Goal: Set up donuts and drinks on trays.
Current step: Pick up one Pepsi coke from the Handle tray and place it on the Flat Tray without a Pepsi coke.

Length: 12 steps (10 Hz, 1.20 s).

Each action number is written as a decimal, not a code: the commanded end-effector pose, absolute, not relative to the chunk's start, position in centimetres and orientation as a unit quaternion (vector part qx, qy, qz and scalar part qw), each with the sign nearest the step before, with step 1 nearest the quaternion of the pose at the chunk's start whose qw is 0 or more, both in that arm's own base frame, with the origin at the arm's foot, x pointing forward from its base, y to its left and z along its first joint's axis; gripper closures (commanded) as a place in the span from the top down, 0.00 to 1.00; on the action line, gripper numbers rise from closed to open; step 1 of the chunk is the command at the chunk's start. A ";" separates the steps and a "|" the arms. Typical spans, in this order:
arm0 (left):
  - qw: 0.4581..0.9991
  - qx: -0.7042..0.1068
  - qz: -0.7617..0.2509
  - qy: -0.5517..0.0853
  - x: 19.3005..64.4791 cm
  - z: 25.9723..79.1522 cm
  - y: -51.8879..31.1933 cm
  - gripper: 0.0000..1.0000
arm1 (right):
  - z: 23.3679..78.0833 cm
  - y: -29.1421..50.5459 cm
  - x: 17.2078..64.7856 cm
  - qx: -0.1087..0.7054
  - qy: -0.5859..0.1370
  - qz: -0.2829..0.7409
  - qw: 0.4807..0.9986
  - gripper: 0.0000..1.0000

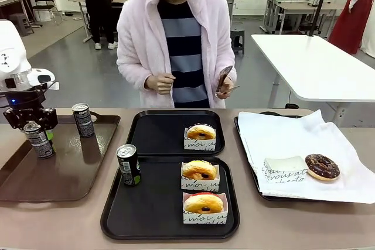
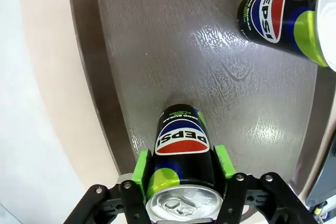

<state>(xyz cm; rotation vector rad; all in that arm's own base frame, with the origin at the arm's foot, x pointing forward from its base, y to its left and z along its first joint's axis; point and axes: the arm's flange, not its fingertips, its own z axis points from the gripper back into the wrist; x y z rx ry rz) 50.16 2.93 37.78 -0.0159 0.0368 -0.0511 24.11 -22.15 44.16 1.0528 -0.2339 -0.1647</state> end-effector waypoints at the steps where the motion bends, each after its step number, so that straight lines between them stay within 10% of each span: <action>1: 0.999 0.000 -0.033 0.015 50.0 38.2 3.2 0.00 | 44.2 -22.2 24.2 0.509 -0.122 -0.072 0.849 1.00; 2: 0.999 0.000 -0.035 0.015 50.0 38.6 3.2 0.11 | 44.2 -22.2 24.2 0.509 -0.122 -0.072 0.849 1.00; 8: 0.999 -0.005 -0.048 0.006 43.3 54.1 -3.0 0.00 | 44.2 -22.2 24.2 0.509 -0.122 -0.072 0.849 1.00; 12: 0.998 -0.001 -0.057 0.004 42.2 55.0 -3.2 0.00 | 44.2 -22.2 24.2 0.509 -0.122 -0.072 0.849 1.00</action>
